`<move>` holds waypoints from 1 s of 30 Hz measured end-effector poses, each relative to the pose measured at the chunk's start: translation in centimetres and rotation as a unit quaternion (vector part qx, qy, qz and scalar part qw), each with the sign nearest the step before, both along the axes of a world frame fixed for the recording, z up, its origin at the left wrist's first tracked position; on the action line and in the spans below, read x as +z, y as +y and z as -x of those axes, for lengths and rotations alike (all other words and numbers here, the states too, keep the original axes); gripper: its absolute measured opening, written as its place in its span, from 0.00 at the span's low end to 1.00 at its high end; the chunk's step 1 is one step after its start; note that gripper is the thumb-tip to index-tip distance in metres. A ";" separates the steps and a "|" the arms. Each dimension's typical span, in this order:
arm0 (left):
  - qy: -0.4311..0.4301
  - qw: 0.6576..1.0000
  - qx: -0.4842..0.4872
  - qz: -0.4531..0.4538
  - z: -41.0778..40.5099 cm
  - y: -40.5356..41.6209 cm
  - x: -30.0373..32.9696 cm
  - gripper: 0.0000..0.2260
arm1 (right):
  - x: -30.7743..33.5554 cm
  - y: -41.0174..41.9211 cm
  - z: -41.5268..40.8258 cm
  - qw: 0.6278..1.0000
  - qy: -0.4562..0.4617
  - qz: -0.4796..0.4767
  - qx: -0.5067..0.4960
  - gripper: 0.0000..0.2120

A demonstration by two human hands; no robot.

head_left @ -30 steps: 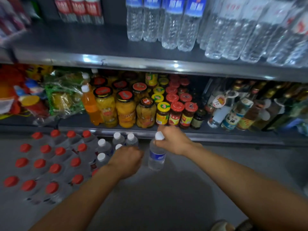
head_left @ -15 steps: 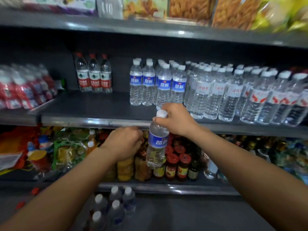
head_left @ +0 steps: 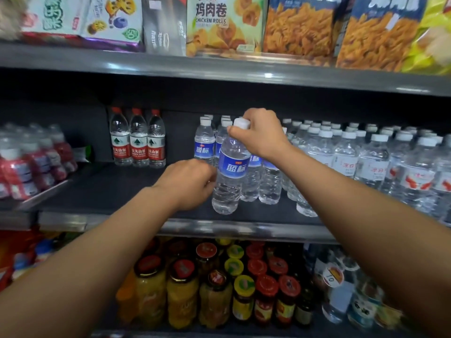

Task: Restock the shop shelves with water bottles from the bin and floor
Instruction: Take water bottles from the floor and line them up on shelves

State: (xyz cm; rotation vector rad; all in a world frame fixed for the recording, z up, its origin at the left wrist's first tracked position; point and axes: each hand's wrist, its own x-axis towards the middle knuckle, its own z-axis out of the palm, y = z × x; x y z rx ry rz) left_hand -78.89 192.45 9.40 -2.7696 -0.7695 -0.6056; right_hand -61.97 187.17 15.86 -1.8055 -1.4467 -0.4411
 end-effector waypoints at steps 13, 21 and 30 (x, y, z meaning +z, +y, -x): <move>0.020 0.999 0.011 0.029 -3.3 7.2 -4.8 0.08 | -0.8 9.3 -5.4 0.996 -0.012 0.069 -0.055 0.17; 0.024 0.999 0.010 0.035 -4.0 7.9 -5.8 0.09 | -0.5 11.4 -5.8 0.992 -0.021 0.101 -0.072 0.16; 0.029 0.999 0.018 0.035 -2.8 6.7 -5.1 0.08 | -1.4 10.1 -4.7 0.995 0.009 0.075 -0.068 0.17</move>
